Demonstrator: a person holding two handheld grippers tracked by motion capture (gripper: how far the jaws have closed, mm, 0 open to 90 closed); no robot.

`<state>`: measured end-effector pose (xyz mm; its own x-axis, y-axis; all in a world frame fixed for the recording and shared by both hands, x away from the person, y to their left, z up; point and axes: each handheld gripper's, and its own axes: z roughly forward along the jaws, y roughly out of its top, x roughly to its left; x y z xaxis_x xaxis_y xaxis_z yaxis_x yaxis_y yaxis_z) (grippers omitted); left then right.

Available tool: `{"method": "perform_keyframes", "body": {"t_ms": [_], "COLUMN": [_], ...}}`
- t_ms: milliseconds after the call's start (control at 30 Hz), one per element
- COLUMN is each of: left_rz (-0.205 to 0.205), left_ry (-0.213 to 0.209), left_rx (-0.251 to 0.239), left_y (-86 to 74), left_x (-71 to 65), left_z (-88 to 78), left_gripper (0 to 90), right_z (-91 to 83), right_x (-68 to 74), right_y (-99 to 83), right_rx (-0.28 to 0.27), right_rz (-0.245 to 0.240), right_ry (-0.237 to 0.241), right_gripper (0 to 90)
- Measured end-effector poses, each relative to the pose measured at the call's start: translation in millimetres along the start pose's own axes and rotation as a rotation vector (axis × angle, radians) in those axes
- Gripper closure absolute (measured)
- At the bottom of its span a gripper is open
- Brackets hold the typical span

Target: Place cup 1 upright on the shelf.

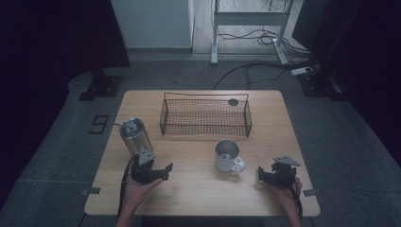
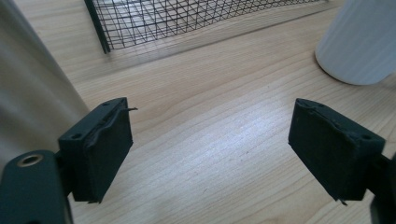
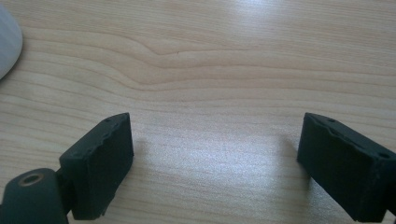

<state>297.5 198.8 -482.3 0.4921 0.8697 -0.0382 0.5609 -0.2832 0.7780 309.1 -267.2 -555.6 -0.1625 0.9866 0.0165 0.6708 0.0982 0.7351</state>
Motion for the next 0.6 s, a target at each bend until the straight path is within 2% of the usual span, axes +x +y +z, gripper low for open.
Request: {"method": "perform_keyframes", "body": {"t_ms": [200,333,600], "left_rz": [-0.009,-0.011,-0.035], "left_ry": [0.018,0.044,0.070], "left_rx": [-0.020,-0.023,-0.036], "left_y": [5.8,9.3,11.7], "left_x": [5.2,10.0,19.3], "left_z": [-7.6,-12.5,-22.6], "left_gripper": [12.1,10.9,8.0], "right_z": [0.0,0.1,0.1], "right_x": [-0.1,-0.5,-0.7], "right_y": [0.0,0.2,0.3], "right_rx": [0.000,0.001,0.001], "right_rz": [0.000,0.001,0.003], "right_ry": [0.000,-0.002,-0.002], "right_gripper": [10.3,10.4,10.6]}}
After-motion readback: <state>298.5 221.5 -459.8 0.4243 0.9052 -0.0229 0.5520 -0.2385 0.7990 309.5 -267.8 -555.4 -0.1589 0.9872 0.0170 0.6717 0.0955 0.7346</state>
